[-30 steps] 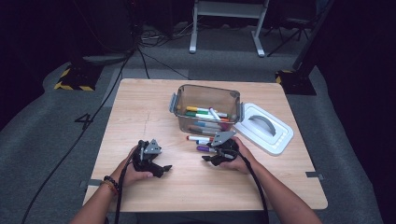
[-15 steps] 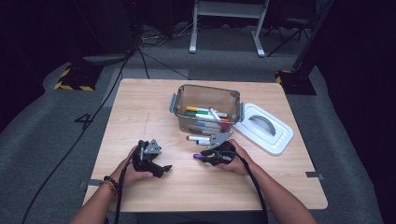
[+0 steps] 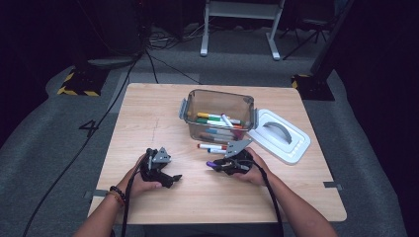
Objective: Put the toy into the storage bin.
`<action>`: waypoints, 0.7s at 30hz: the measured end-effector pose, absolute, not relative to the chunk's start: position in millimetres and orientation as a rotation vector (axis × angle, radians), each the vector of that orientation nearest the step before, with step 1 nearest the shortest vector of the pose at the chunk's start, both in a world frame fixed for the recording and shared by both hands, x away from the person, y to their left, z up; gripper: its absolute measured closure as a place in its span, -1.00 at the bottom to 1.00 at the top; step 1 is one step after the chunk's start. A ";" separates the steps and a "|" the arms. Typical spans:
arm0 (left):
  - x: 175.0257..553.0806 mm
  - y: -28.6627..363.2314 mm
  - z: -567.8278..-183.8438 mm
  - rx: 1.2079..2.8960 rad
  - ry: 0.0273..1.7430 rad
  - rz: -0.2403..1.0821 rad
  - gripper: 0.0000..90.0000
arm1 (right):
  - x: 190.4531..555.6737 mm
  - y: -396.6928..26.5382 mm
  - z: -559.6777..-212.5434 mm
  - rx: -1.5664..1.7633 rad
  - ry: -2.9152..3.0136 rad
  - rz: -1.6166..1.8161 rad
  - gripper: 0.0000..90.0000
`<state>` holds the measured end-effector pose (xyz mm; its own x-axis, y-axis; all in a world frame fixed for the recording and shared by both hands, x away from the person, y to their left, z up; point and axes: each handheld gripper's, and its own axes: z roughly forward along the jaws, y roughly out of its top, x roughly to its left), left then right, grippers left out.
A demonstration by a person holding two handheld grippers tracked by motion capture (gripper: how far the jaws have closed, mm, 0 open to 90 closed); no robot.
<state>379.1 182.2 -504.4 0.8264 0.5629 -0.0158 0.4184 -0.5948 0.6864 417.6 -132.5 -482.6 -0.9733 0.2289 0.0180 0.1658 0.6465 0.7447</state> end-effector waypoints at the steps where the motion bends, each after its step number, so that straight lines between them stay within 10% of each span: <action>1: 379.1 182.2 -504.4 2.293 0.714 0.263 -0.72 | 417.5 -134.9 -478.4 0.344 2.764 1.262 0.66; 21: 379.2 182.2 -504.4 2.293 0.713 0.264 -0.72 | 395.3 -178.3 -396.9 0.329 2.521 1.416 0.66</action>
